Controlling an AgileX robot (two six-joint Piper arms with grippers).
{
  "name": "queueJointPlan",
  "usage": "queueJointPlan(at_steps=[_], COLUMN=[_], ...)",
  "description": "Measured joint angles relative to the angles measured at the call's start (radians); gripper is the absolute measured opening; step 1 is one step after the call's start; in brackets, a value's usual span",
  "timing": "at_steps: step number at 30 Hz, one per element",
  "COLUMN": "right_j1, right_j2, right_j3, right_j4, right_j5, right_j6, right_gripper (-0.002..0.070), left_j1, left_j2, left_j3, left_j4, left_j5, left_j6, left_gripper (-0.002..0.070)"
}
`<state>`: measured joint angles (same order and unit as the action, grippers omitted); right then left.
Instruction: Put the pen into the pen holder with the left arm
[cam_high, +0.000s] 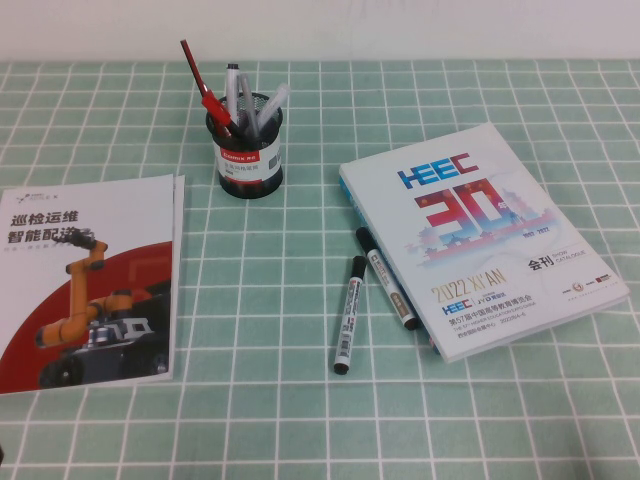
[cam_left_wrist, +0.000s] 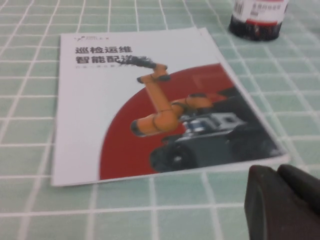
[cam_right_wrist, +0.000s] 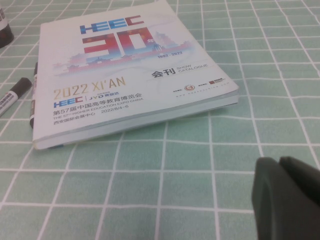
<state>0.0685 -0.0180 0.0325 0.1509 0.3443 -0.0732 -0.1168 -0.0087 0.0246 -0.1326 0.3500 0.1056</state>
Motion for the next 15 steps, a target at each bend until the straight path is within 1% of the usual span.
queueJointPlan(at_steps=[2, 7, 9, 15], right_j1=[0.000, 0.000, 0.000, 0.000], right_j2=[0.000, 0.000, 0.000, 0.000], right_j3=[0.000, 0.000, 0.000, 0.000], right_j4=[0.000, 0.000, 0.000, 0.000], right_j5=[0.000, 0.000, 0.000, 0.000], right_j6=[0.000, 0.000, 0.000, 0.000], right_gripper=[-0.0020, -0.0020, -0.0020, -0.0020], left_j1=[0.000, 0.000, 0.000, 0.000], left_j2=[0.000, 0.000, 0.000, 0.000], left_j3=[0.002, 0.002, 0.002, 0.002], left_j4=[-0.062, -0.318, -0.379, -0.417], left_j5=[-0.024, -0.136, -0.180, -0.271], left_j6=[-0.024, -0.055, -0.055, -0.021], left_gripper=[0.0000, 0.0000, 0.0000, 0.0000])
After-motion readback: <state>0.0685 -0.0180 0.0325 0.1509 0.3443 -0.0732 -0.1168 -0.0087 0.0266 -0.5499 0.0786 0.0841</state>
